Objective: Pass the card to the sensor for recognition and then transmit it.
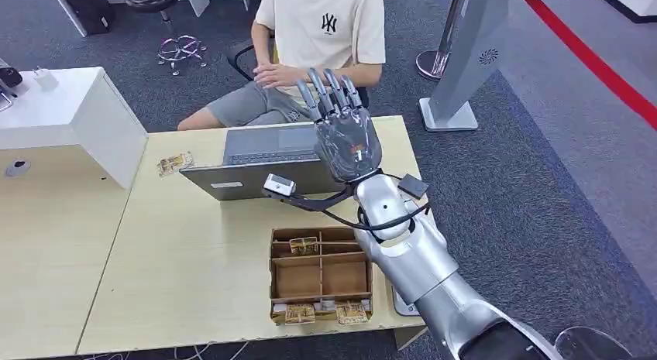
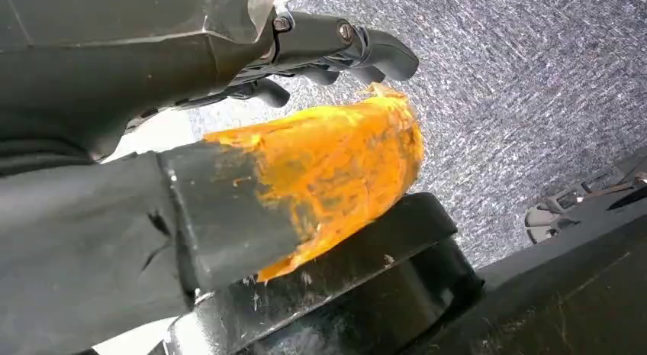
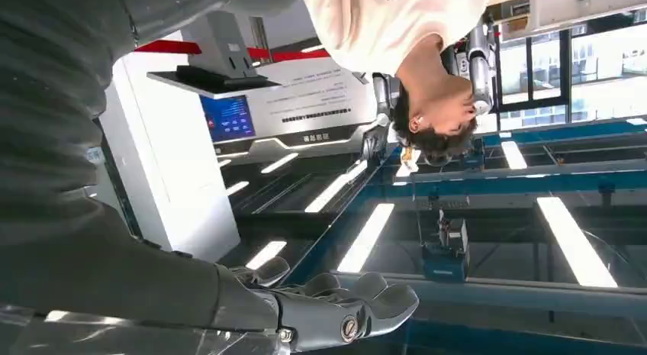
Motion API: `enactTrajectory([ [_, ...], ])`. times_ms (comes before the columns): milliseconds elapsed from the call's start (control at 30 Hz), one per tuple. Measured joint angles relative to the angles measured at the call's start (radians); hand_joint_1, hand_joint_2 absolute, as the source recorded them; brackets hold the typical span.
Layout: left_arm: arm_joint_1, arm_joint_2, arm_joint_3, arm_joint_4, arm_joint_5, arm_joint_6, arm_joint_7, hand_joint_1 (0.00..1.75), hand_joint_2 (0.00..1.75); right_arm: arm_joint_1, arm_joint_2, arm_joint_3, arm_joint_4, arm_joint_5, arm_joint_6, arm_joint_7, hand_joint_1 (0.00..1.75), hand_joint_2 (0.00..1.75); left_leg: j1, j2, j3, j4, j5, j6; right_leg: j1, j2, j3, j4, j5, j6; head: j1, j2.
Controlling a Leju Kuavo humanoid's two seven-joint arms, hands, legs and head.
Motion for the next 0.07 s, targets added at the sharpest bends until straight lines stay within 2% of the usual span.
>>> enactTrajectory([
  [67, 0.0, 0.0, 0.0, 0.0, 0.0, 0.0, 0.0, 0.0, 0.0, 0.0, 0.0, 0.0, 0.0, 0.0, 0.0, 0.0, 0.0, 1.75, 0.0, 0.0, 0.0, 0.0, 0.0, 0.0, 0.0, 0.0, 0.0, 0.0, 0.0, 0.0, 0.0, 0.0],
])
